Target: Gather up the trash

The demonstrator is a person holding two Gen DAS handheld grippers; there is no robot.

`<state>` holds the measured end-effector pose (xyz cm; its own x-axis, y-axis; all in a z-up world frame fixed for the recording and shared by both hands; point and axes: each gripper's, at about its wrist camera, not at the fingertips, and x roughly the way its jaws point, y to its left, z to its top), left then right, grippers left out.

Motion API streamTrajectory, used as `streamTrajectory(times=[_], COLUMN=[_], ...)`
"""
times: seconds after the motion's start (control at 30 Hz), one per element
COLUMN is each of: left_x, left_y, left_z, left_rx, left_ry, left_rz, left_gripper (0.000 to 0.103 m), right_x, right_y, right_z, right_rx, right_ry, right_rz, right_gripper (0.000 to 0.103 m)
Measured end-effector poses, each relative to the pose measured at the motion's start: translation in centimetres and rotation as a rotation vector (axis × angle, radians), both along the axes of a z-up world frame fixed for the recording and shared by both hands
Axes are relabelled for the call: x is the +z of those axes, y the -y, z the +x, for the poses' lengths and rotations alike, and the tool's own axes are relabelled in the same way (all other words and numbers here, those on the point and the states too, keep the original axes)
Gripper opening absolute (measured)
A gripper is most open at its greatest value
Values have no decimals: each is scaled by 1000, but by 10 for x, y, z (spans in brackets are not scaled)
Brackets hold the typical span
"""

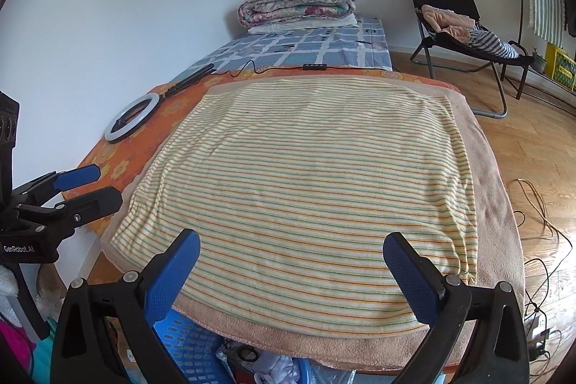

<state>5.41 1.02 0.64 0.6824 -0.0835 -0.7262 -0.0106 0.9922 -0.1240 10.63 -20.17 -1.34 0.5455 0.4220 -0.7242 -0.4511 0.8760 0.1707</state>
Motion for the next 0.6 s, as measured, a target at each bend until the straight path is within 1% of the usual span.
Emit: streamTrajectory(times=[0.6], left_x=[-5], left_y=[5], left_z=[1], left_rx=[-8], left_ry=[-10], left_rz=[8], left_gripper=[100], right_x=[-2], right_y=[3], right_z=[0], right_rx=[-12], right_ry=[-1], right_rz=[17], right_gripper=[103])
